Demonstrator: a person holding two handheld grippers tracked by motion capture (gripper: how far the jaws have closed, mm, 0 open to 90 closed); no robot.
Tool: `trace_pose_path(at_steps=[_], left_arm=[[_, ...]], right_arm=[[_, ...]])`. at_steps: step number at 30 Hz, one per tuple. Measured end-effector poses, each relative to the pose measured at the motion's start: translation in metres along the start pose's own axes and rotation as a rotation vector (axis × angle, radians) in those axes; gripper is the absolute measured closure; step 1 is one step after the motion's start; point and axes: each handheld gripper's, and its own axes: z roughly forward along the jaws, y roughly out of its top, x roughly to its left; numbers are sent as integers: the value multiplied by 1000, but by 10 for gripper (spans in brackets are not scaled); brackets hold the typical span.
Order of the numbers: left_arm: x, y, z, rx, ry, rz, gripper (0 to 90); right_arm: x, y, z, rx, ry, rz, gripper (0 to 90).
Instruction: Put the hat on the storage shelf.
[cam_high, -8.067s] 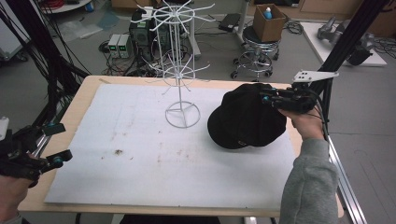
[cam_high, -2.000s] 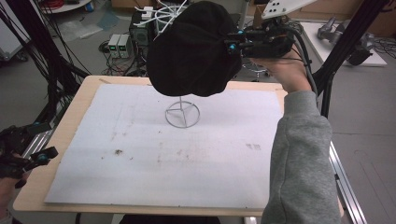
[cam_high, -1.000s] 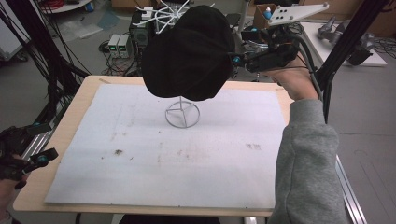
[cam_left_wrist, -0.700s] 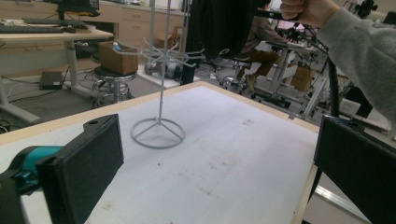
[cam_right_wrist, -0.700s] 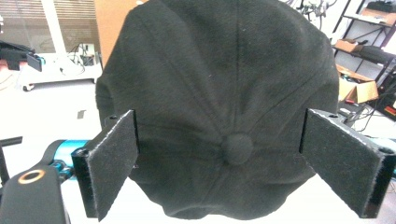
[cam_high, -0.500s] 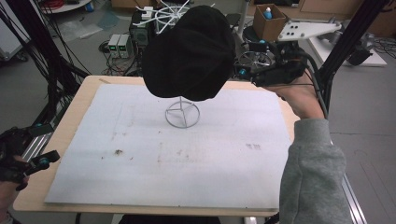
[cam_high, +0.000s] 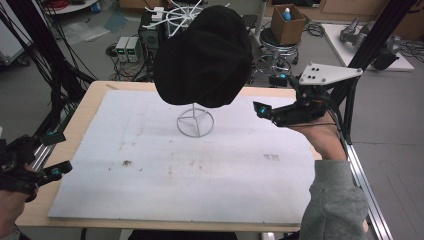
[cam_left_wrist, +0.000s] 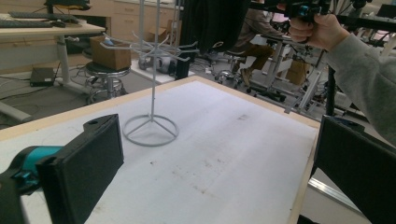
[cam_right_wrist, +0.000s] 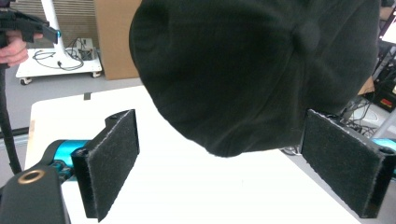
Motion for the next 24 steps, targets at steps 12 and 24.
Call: trace_pose_path(at_steps=[12, 24], left_arm=[[3, 2, 9, 3, -19, 6, 17], [5, 2, 17, 10, -27, 12, 17]], right_arm=[[19, -34, -6, -5, -57, 18, 93], [21, -74, -16, -35, -128, 103, 93]])
